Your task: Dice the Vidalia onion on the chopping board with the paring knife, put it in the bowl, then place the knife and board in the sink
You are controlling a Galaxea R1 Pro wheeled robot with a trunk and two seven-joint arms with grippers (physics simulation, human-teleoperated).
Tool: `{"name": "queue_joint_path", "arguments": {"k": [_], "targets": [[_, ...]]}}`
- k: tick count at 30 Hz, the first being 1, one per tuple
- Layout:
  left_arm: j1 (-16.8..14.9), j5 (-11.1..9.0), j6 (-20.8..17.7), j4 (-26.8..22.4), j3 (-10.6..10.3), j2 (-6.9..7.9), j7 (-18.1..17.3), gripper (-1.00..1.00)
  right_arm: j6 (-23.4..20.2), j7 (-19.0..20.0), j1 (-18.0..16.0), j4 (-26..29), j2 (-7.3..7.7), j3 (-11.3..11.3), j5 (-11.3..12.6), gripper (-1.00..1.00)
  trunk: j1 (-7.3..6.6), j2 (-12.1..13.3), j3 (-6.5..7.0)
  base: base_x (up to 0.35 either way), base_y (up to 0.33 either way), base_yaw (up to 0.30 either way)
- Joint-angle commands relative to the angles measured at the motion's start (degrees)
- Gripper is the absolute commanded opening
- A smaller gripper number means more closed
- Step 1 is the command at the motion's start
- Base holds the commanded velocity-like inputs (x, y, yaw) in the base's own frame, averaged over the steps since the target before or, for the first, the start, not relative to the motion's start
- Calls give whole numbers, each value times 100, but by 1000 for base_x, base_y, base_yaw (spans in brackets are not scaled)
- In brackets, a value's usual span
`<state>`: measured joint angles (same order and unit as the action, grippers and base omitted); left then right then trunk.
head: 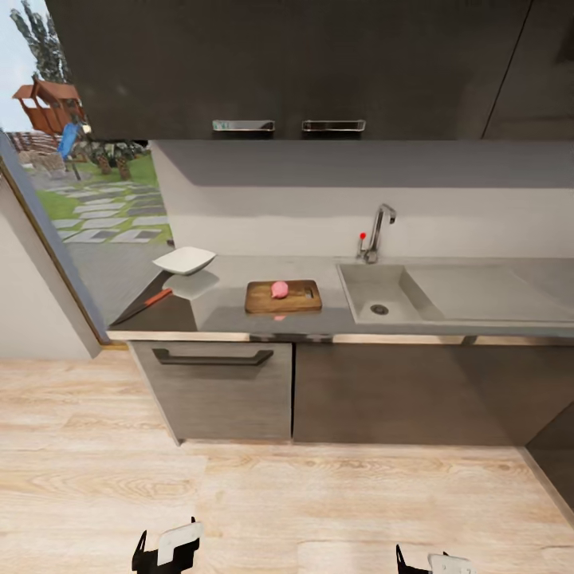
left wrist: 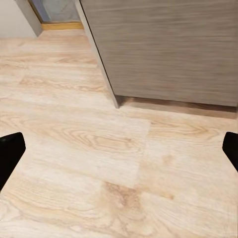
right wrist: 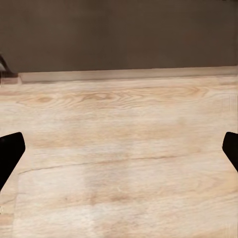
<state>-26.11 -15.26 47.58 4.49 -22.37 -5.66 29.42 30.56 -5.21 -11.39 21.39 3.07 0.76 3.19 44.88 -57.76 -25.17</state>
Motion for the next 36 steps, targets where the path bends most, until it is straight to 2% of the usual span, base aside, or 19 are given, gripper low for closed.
{"name": "queue_joint_path", "arguments": {"k": [1,36], "targets": [[-9,-29,23,21,-49,-5,20,100,20,2,-5,-3,1,-7,32,100,0,-4,3,0,121,0],[-9,-29,23,19,-49,21,-15,100,20,2,-4,-12,-7,-14,32,100,0,-4,321,0,285,0]]}}
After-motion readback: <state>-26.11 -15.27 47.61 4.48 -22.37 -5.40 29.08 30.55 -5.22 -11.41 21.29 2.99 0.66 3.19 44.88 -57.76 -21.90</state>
